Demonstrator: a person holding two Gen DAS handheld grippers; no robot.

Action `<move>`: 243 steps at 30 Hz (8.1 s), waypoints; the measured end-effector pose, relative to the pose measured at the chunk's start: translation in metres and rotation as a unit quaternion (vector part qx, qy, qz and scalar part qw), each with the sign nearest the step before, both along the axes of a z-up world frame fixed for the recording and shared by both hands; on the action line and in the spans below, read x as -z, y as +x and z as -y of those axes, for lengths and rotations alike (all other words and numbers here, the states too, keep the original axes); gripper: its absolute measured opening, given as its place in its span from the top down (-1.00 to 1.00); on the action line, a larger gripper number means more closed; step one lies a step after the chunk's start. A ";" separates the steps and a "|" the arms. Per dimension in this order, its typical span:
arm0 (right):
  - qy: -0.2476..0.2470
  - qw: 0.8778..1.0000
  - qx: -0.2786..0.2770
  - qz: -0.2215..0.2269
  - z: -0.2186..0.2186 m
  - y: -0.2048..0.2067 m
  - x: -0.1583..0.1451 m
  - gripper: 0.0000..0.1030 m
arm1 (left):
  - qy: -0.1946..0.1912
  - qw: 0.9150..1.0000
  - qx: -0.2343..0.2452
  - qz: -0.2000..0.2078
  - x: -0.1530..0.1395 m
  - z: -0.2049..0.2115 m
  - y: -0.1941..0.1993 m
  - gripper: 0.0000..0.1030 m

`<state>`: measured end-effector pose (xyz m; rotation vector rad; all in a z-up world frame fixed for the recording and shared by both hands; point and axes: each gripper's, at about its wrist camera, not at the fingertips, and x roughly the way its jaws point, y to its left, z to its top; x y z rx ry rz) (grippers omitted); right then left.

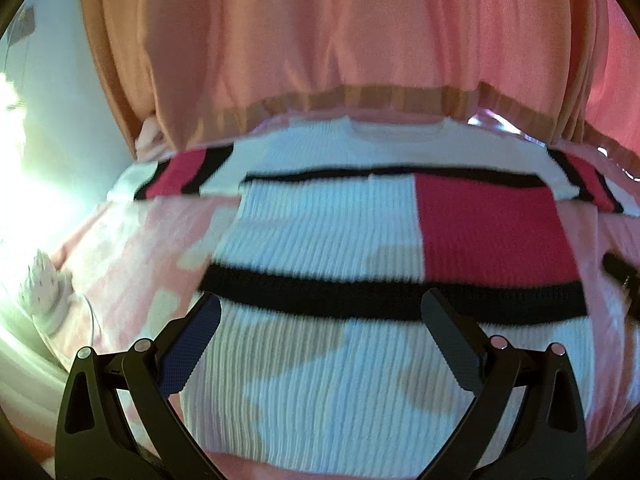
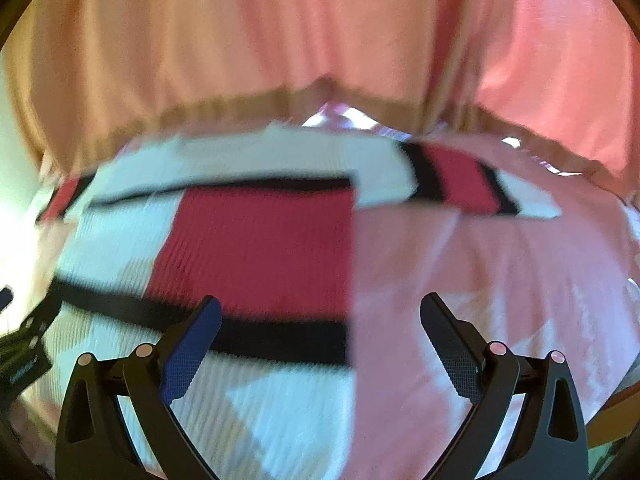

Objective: Fold small clothes

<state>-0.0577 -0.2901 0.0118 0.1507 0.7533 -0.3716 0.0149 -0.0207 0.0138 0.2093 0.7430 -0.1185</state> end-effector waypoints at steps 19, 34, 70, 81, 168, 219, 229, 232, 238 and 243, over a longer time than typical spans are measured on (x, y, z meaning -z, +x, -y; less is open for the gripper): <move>0.150 0.937 0.315 -0.011 0.408 0.017 0.089 -0.61 | 0.017 0.999 0.029 -0.029 0.009 0.072 0.111 -0.91; 0.157 0.969 0.114 0.154 0.317 0.075 -0.018 0.89 | 0.015 0.999 0.014 -0.027 0.010 0.063 0.122 -0.91; -0.007 0.992 -0.101 -0.075 0.045 0.160 0.037 -0.15 | -0.137 0.974 -0.117 -0.139 0.052 -0.054 0.241 -0.88; 0.016 0.990 -0.121 -0.064 0.059 0.188 0.060 0.78 | -0.122 0.978 -0.118 -0.121 0.062 -0.040 0.268 0.36; 0.030 0.991 -0.099 -0.082 -0.002 0.177 0.053 -0.05 | -0.148 0.939 -0.311 -0.015 0.048 -0.315 0.374 0.75; 0.241 0.960 -0.134 0.046 0.027 0.201 -0.002 0.75 | -0.155 0.979 -0.116 -0.064 0.006 -0.046 0.199 -0.67; 0.262 0.958 -0.104 -0.050 0.081 0.177 0.063 0.09 | -0.272 0.941 -0.123 -0.158 0.033 -0.056 0.216 -0.71; 0.262 0.959 -0.105 -0.038 0.074 0.179 0.058 -0.14 | -0.316 0.921 -0.136 -0.184 0.045 -0.059 0.227 -0.71; 0.271 0.956 -0.092 -0.056 0.063 0.198 0.079 -0.10 | -0.303 0.919 -0.157 -0.199 0.066 -0.056 0.252 -0.71; 0.247 0.963 -0.105 -0.016 0.050 0.207 0.062 0.83 | -0.339 0.897 -0.196 -0.204 0.076 -0.076 0.264 -0.10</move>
